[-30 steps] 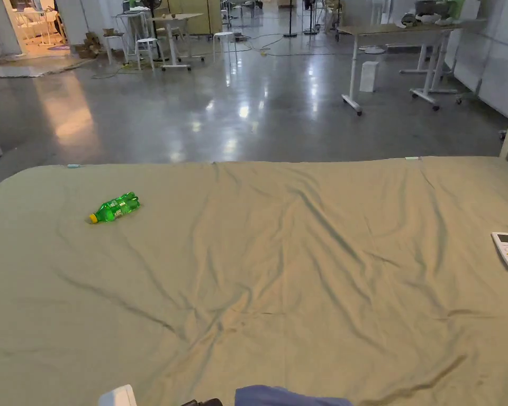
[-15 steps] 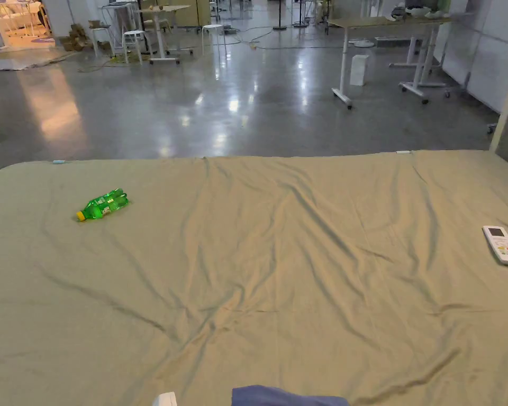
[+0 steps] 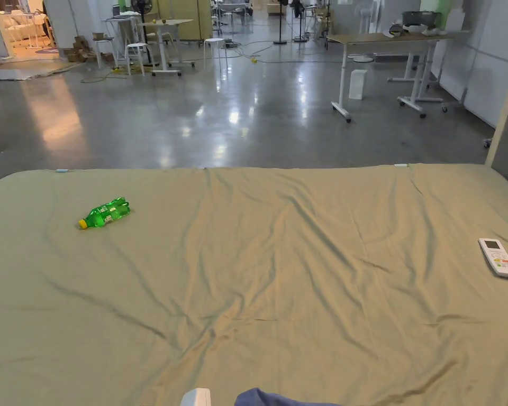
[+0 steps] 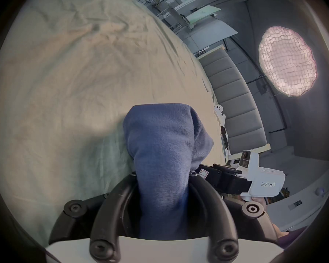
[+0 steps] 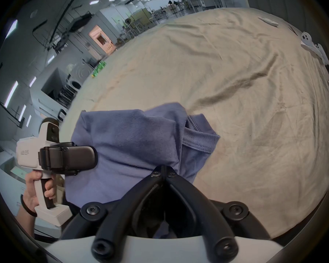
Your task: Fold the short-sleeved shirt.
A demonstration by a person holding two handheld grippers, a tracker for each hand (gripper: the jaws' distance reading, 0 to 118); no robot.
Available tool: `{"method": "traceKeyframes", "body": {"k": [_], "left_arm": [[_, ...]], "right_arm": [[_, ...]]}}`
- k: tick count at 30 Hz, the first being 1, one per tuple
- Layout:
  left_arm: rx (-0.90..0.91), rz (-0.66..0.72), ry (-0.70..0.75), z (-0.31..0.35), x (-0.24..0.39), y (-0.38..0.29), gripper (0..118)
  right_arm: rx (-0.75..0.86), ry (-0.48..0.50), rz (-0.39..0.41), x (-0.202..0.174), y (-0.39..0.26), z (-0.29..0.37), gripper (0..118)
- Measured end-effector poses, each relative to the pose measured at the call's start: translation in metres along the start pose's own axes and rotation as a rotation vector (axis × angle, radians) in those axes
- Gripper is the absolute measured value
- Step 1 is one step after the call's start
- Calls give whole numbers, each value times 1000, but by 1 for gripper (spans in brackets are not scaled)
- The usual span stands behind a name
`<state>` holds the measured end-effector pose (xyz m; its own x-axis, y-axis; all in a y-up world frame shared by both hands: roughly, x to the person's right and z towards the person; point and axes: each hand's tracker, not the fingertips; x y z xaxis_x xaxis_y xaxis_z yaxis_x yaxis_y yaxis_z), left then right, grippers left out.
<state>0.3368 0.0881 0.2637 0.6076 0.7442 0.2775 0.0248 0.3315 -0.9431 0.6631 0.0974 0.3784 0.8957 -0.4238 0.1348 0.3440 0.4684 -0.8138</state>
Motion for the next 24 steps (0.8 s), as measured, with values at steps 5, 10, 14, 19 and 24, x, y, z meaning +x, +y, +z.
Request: {"method": "traceKeyframes", "body": {"k": [5, 10, 14, 19, 24], "left_arm": [[139, -15, -35, 89, -12, 27, 30], [224, 64, 190, 230, -84, 61, 29], [292, 115, 372, 320, -135, 71, 30], [249, 222, 462, 341, -190, 83, 30], [152, 230, 770, 292, -165, 72, 82]], "right_arm": [[149, 126, -53, -5, -4, 56, 0], [152, 96, -17, 5, -12, 81, 0], [134, 93, -32, 20, -21, 76, 0], [73, 64, -38, 13, -21, 65, 0], [57, 82, -37, 12, -20, 62, 0]]}}
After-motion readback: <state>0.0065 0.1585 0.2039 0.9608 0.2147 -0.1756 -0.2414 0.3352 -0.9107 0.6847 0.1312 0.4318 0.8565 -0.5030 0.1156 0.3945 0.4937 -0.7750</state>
